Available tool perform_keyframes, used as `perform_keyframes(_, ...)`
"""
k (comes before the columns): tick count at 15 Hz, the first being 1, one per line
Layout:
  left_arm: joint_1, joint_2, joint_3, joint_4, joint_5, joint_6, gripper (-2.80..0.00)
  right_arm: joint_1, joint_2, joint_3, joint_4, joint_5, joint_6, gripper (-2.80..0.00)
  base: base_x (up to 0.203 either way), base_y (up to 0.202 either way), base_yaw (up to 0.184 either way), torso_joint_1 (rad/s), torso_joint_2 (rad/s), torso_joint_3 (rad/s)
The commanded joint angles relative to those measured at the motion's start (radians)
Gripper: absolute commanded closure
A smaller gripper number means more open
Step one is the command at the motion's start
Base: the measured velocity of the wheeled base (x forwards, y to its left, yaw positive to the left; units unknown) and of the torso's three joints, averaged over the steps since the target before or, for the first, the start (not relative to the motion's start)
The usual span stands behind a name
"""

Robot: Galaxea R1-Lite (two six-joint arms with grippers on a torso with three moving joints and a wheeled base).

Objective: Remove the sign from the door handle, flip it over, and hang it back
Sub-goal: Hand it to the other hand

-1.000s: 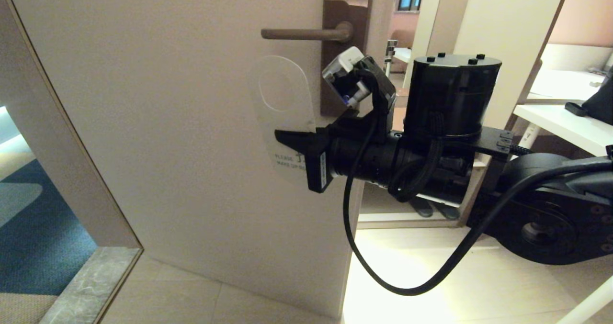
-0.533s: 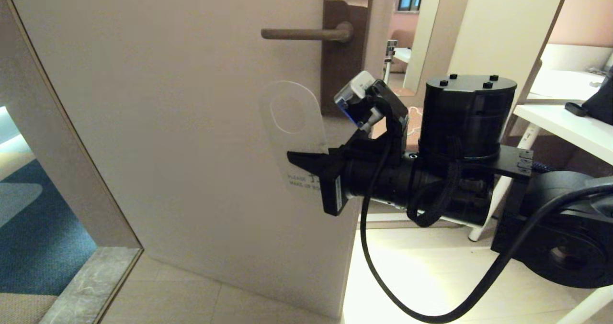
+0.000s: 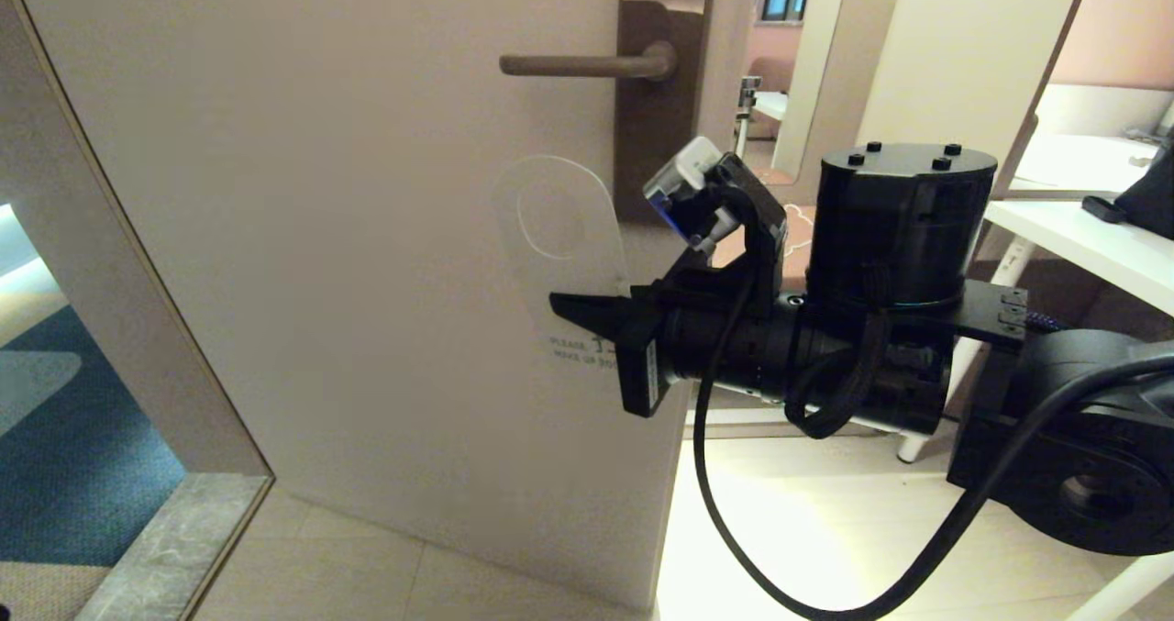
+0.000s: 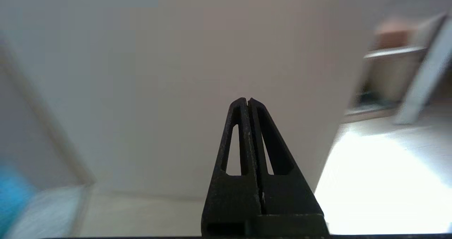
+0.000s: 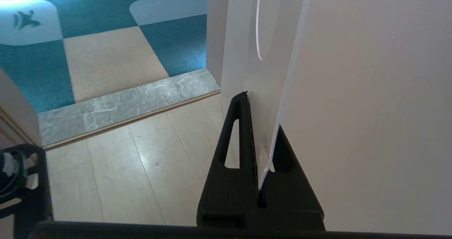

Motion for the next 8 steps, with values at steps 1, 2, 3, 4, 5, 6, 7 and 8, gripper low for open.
perform_keyframes(1,-0.097,0.186,-0.075,-0.017,-0.003,-0.019,0.00,0.001,0.000,-0.010,-0.004,0.036,0.000,0.00,0.000,0.000,0.000,0.000,0.00,0.000)
perform_keyframes(2,-0.171,0.231,-0.103,-0.028,-0.006,-0.033,0.00,0.001,0.005,-0.025,-0.004,0.060,0.000,0.00,0.000,0.000,0.000,0.000,0.00,0.000)
perform_keyframes(3,-0.231,0.261,-0.121,-0.034,-0.008,-0.042,0.00,0.001,0.010,-0.037,-0.004,0.076,0.000,0.00,0.000,0.000,0.000,0.000,0.00,0.000)
perform_keyframes(4,-0.292,0.288,-0.133,-0.038,-0.009,-0.058,0.00,0.001,0.011,-0.047,-0.004,0.086,0.000,0.00,0.000,0.000,0.000,0.000,0.00,0.000)
perform_keyframes(5,-0.357,0.314,-0.142,-0.041,-0.011,-0.094,0.00,0.001,0.012,-0.061,-0.003,0.093,0.000,0.00,0.000,0.000,0.000,0.000,0.00,0.000)
perform_keyframes(6,-0.408,0.332,-0.150,-0.044,-0.012,-0.136,0.00,0.001,0.012,-0.068,-0.002,0.093,0.000,0.00,0.000,0.000,0.000,0.000,0.00,0.000)
perform_keyframes(7,-0.462,0.358,-0.156,-0.060,-0.013,-0.190,0.00,0.001,0.008,-0.071,-0.002,0.098,0.000,0.00,0.000,0.000,0.000,0.000,0.00,0.000)
perform_keyframes(8,-0.497,0.389,-0.159,-0.092,-0.014,-0.233,0.00,0.001,0.004,-0.070,-0.004,0.106,0.000,0.00,0.000,0.000,0.000,0.000,0.00,0.000)
